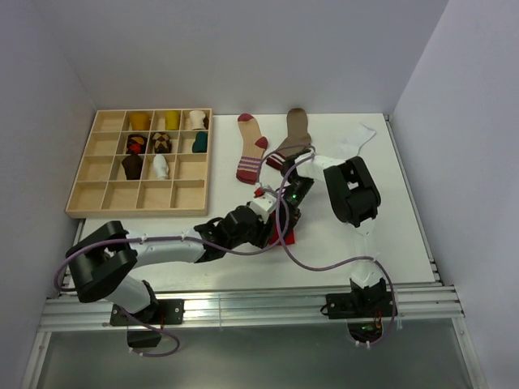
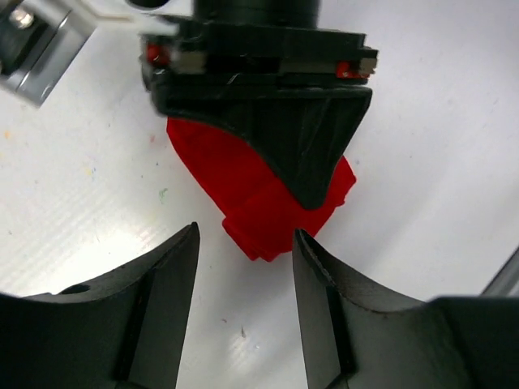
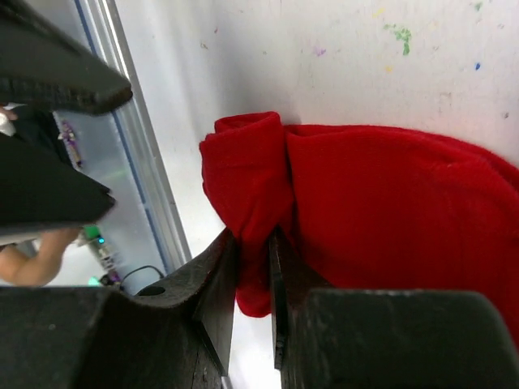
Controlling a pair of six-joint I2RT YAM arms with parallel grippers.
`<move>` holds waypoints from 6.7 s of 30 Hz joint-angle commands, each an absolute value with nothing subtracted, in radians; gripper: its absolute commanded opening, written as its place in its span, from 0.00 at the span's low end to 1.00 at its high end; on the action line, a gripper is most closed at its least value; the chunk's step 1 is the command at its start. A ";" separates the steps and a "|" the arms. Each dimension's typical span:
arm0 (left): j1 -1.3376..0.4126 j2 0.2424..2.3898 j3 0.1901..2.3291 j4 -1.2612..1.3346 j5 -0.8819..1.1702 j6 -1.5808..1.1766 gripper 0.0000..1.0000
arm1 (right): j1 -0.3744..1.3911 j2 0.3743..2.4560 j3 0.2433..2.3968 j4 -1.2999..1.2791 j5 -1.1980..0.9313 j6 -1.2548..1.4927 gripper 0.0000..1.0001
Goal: Roll the socks
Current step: Roll the sock at the center of the board.
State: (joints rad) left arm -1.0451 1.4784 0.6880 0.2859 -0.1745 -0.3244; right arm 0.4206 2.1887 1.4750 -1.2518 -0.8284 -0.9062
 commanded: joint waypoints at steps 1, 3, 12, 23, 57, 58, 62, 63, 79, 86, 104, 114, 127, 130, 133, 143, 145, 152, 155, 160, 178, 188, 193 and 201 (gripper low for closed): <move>-1.072 1.546 0.799 0.238 -0.213 -0.157 0.55 | 0.408 2.237 1.500 -1.247 -0.735 -0.927 0.21; -1.109 1.594 0.839 0.198 -0.218 -0.104 0.55 | 0.403 2.241 1.517 -1.267 -0.736 -0.936 0.22; -1.158 1.704 0.908 0.161 -0.186 -0.045 0.56 | 0.385 2.269 1.551 -1.296 -0.735 -0.940 0.23; -1.150 1.776 0.937 0.135 -0.138 -0.021 0.55 | 0.368 2.292 1.565 -1.330 -0.735 -0.962 0.24; -1.129 2.009 1.223 -0.328 0.065 -0.225 0.00 | 0.040 1.798 1.433 -0.775 -0.775 -0.488 0.49; -1.129 2.010 1.238 -0.356 0.061 -0.256 0.00 | 0.019 1.778 1.421 -0.766 -0.767 -0.485 0.49; -1.129 2.010 1.285 -0.472 0.096 -0.339 0.00 | -0.006 1.665 1.323 -0.672 -0.716 -0.433 0.49; -1.129 2.010 1.314 -0.524 0.098 -0.359 0.00 | -0.026 1.651 1.304 -0.649 -0.695 -0.408 0.50; -1.019 2.063 1.462 -0.706 0.325 -0.498 0.00 | -0.195 1.775 1.364 -0.814 -0.802 -0.403 0.52; -0.890 2.140 1.465 -0.653 0.500 -0.512 0.00 | -0.169 1.645 1.303 -0.940 -0.896 -0.688 0.52; -0.769 2.338 1.554 -0.652 0.683 -0.535 0.00 | 0.270 1.117 0.713 -0.605 -0.649 -1.003 0.62; -0.741 2.372 1.589 -0.670 0.678 -0.525 0.00 | 0.600 1.115 0.600 -0.436 -0.407 -0.945 0.62; -0.727 2.398 1.631 -0.699 0.686 -0.508 0.00 | 0.772 1.198 0.528 -0.262 -0.258 -0.927 0.60; -0.724 2.396 1.631 -0.699 0.692 -0.505 0.01 | 0.784 1.227 0.529 -0.247 -0.250 -0.919 0.57; -0.718 2.378 1.602 -0.670 0.710 -0.518 0.05 | 0.785 1.273 0.543 -0.241 -0.239 -0.897 0.51; -0.651 2.120 1.274 -0.227 0.732 -0.794 0.39 | 0.721 1.370 0.629 -0.366 -0.421 -0.874 0.27; -0.646 2.035 1.188 -0.101 0.709 -0.840 0.43 | 0.689 1.423 0.685 -0.453 -0.477 -0.890 0.26; -0.643 1.856 0.990 0.121 0.525 -0.940 0.45 | 0.558 1.659 0.929 -0.762 -0.647 -0.992 0.24; -0.650 1.757 0.870 0.192 0.381 -0.936 0.46 | 0.520 1.784 1.055 -0.917 -0.701 -1.043 0.24; -0.673 1.605 0.681 0.360 0.185 -0.884 0.46 | 0.450 1.974 1.245 -1.095 -0.716 -1.069 0.24; -1.043 1.617 0.810 0.279 -0.181 -0.244 0.55 | 0.428 2.187 1.451 -1.187 -0.646 -0.950 0.26; -0.996 1.669 0.844 0.282 0.096 -0.232 0.55 | 0.423 2.207 1.474 -1.183 -0.637 -0.923 0.26; -0.962 1.716 0.880 0.252 0.213 -0.242 0.56 | 0.422 2.207 1.479 -1.174 -0.626 -0.905 0.26; -0.951 1.833 0.942 0.209 0.232 -0.285 0.45 | 0.422 2.194 1.462 -1.135 -0.624 -0.874 0.26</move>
